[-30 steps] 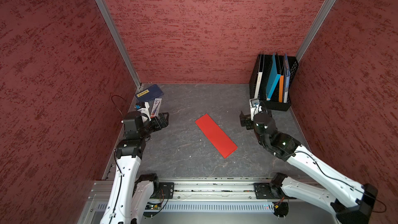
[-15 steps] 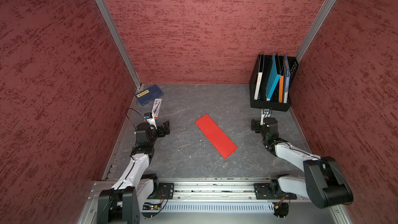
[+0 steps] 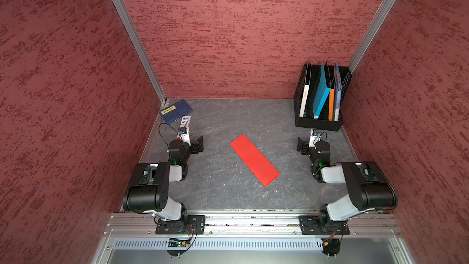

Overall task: Fold the rectangular paper in half along the long edge
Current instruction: Reset both arms

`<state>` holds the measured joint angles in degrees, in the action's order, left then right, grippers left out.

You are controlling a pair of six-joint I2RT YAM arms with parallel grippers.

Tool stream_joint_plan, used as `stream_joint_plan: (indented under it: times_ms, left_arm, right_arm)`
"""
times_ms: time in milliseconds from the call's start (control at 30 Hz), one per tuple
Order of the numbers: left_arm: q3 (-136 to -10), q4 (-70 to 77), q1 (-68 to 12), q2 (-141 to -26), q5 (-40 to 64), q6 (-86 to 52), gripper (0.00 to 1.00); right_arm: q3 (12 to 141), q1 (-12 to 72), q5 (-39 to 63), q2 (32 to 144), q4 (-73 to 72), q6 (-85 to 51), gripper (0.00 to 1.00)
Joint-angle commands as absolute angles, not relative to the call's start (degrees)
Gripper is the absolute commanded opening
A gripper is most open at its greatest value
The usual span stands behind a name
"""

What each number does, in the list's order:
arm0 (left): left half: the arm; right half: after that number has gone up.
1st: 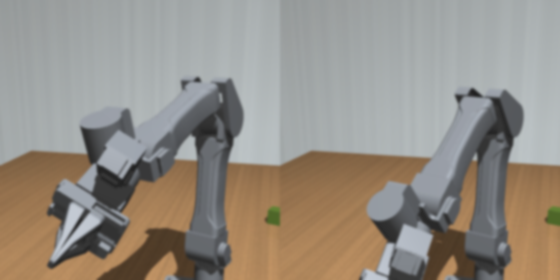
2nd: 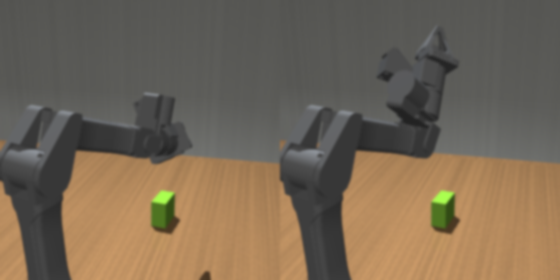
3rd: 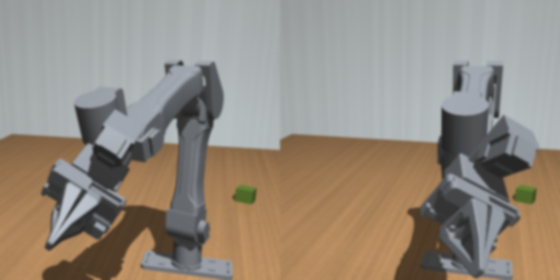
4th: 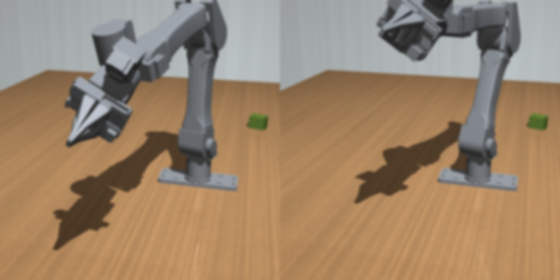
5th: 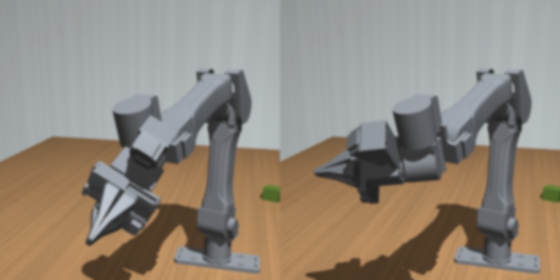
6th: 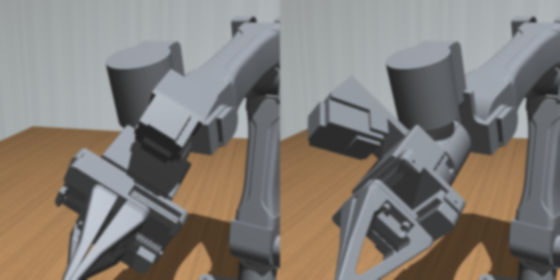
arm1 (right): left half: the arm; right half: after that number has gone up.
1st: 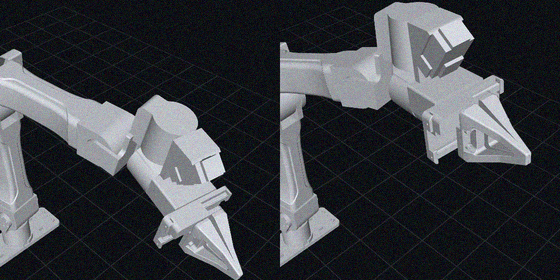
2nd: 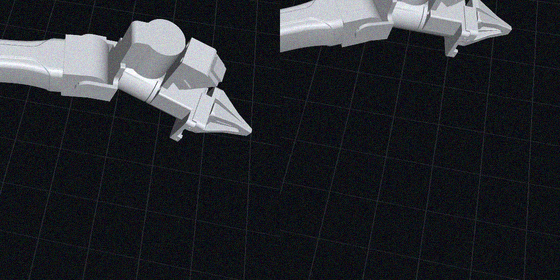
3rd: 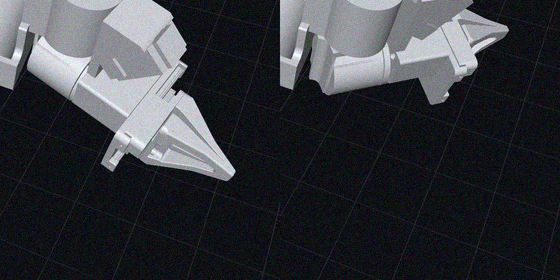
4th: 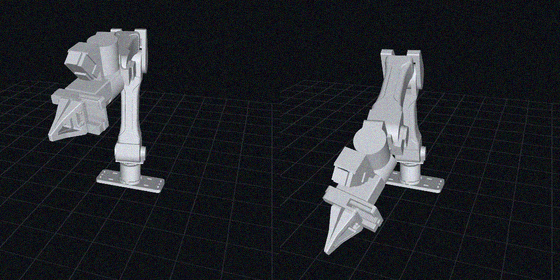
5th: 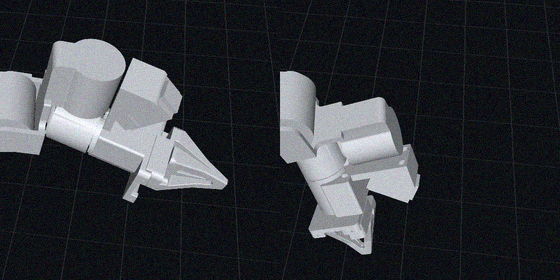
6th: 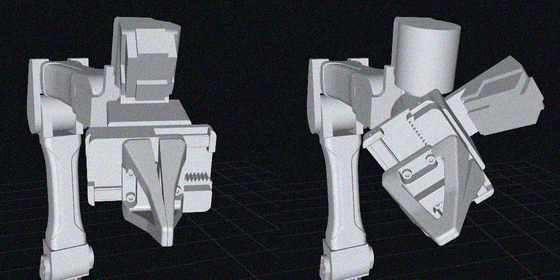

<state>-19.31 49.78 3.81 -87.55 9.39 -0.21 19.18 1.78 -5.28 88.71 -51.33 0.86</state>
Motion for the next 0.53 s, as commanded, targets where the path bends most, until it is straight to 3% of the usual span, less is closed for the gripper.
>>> stream_joint_plan:
  times_ms: [0,500]
  left_arm:
    - [-18.5,57.0,3.2,-87.2,10.6,2.0,1.00]
    - [-21.1,52.2,3.1,-87.4,11.0,2.2,1.00]
  right_arm:
    - [20.5,1.7,-3.5,88.3,-55.0,0.4,0.99]
    - [22.4,1.4,0.2,88.3,-51.3,1.7,0.99]
